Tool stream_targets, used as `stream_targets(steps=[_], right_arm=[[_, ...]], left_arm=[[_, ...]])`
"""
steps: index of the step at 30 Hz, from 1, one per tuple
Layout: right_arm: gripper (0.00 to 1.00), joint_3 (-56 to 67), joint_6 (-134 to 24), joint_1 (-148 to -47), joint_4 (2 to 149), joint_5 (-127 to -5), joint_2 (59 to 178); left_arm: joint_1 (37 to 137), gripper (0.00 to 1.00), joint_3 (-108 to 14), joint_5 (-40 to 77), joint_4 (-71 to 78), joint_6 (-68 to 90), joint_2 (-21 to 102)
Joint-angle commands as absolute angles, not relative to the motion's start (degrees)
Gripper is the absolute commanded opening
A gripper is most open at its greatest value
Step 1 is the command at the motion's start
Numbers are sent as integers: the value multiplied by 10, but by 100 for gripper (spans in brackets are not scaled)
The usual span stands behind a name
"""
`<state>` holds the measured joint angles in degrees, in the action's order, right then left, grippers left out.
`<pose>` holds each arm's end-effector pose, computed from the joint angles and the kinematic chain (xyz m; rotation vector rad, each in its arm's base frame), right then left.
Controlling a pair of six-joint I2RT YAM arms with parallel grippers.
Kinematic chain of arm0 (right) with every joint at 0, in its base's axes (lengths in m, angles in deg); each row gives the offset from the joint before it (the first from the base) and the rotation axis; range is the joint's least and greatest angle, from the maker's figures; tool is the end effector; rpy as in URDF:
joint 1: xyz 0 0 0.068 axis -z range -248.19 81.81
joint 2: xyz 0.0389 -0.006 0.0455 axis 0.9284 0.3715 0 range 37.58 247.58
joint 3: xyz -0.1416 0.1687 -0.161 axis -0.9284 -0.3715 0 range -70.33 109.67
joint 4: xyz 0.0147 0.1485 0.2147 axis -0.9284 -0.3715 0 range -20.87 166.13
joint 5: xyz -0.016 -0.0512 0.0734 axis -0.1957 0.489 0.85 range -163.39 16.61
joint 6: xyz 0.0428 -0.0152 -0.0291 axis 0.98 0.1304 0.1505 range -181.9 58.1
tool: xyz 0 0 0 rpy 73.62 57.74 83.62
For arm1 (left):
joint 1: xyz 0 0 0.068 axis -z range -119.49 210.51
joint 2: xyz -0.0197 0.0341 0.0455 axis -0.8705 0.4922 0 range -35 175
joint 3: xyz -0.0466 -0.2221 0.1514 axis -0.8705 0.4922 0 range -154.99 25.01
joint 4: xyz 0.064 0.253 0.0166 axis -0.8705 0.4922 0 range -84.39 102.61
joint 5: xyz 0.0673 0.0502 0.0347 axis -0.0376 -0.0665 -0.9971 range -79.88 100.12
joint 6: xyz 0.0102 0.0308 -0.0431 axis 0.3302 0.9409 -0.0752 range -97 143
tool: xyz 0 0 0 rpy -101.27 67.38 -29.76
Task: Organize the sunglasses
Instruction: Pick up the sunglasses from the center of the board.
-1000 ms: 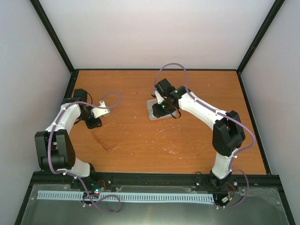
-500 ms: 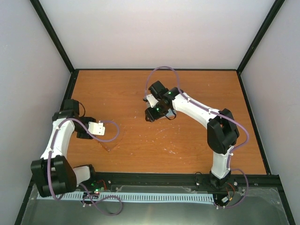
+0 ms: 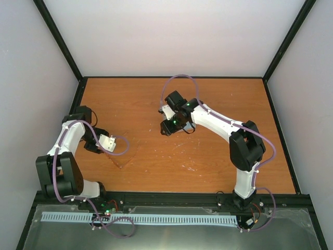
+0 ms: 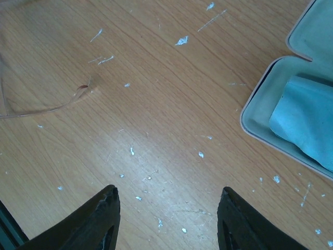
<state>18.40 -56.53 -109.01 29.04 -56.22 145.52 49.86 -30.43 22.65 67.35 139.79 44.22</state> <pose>0.2927 0.2667 0.2418 -0.9411 2.6519 0.6221 0.2249 0.0346 0.2206 2.3343 1.7390 -0.0395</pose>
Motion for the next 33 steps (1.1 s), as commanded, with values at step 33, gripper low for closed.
stream_targets(steps=[33], right_arm=[[50, 143, -552, -1083, 318, -576, 1441]], left_arm=[[596, 47, -232, 165, 606, 1544, 522]])
